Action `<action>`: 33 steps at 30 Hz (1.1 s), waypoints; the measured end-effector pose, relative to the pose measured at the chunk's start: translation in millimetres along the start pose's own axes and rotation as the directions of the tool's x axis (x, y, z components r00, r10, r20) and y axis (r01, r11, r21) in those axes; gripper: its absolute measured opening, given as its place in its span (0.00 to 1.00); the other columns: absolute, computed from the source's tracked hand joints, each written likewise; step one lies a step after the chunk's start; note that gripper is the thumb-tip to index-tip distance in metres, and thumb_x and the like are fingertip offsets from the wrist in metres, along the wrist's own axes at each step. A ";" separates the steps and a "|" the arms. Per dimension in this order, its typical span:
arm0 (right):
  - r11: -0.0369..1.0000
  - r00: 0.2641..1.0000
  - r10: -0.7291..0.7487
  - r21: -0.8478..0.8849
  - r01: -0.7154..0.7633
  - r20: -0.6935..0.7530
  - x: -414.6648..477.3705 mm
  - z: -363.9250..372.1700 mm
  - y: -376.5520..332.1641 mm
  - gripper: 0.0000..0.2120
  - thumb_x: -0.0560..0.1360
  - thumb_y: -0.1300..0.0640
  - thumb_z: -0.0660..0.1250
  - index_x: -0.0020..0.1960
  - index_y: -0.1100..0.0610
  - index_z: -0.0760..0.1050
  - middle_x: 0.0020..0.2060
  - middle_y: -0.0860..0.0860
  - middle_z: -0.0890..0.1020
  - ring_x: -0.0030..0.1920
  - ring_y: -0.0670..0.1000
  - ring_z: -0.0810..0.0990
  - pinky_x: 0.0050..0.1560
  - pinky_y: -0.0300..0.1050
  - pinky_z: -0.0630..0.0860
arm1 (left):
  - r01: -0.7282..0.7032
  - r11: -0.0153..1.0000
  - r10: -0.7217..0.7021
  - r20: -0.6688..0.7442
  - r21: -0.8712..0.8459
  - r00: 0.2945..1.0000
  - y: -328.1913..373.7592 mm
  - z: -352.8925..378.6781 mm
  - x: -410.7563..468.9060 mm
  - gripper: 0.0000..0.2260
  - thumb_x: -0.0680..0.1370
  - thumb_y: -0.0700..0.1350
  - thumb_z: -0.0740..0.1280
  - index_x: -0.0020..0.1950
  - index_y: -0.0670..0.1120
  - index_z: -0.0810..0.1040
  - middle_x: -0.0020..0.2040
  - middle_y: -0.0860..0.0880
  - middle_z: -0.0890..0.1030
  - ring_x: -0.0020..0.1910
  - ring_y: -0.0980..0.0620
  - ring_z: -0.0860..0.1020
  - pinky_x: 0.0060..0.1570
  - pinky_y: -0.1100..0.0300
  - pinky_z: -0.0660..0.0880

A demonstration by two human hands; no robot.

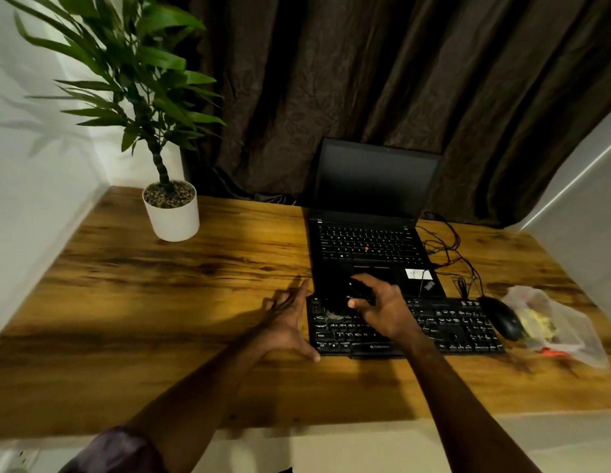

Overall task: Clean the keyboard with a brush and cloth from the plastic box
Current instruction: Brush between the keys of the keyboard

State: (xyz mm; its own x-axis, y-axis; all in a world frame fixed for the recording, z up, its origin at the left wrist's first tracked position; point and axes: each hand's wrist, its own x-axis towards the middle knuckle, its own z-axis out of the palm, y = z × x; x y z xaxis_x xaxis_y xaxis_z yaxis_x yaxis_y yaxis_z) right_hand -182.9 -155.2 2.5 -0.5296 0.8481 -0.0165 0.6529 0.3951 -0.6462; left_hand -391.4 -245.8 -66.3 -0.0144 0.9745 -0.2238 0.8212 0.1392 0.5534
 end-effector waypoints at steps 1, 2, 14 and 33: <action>1.000 1.000 -0.012 -0.007 0.012 -0.002 -0.1 1.0 -3.1 0.24 0.74 0.59 0.74 0.68 0.48 0.75 0.55 0.51 0.83 0.54 0.49 0.82 0.55 0.46 0.82 | 0.014 1.000 -0.014 0.002 -0.003 1.000 -0.5 1.0 0.4 0.72 0.52 0.67 0.80 0.78 0.57 0.30 0.80 0.53 0.54 0.76 0.48 0.52 0.72 0.45 0.53; 1.000 1.000 -0.029 0.002 0.029 -0.004 0.6 3.6 -7.0 0.23 0.74 0.60 0.74 0.67 0.49 0.75 0.54 0.51 0.83 0.54 0.49 0.82 0.55 0.45 0.82 | 0.028 1.000 -0.028 0.008 -0.008 1.000 -0.1 1.4 0.3 0.71 0.52 0.67 0.80 0.78 0.57 0.30 0.80 0.52 0.54 0.76 0.47 0.51 0.72 0.45 0.53; 0.999 0.999 -0.012 0.030 0.011 0.047 0.4 7.7 -8.1 0.23 0.75 0.62 0.74 0.68 0.52 0.75 0.56 0.49 0.82 0.54 0.45 0.82 0.53 0.29 0.78 | 0.100 0.993 -0.098 0.042 -0.063 0.994 -3.0 5.5 2.3 0.72 0.45 0.71 0.75 0.75 0.65 0.29 0.78 0.52 0.56 0.74 0.43 0.54 0.68 0.46 0.60; 0.998 0.998 0.029 -0.061 -0.025 0.054 2.7 1.1 9.7 0.24 0.77 0.53 0.71 0.66 0.32 0.69 0.60 0.54 0.74 0.56 0.54 0.79 0.55 0.55 0.83 | 0.006 0.999 -0.006 0.007 -0.054 1.000 1.1 0.8 -0.5 0.70 0.53 0.64 0.81 0.77 0.59 0.30 0.79 0.57 0.57 0.75 0.50 0.54 0.66 0.51 0.53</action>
State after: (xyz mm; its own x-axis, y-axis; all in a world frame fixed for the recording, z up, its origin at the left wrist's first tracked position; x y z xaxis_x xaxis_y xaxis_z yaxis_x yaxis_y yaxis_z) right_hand -178.6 -149.4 -4.6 -0.5391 0.8388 -0.0760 0.6978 0.3943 -0.5980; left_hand -390.0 -246.3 -66.2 -0.0148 0.9724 -0.2328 0.7890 0.1544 0.5946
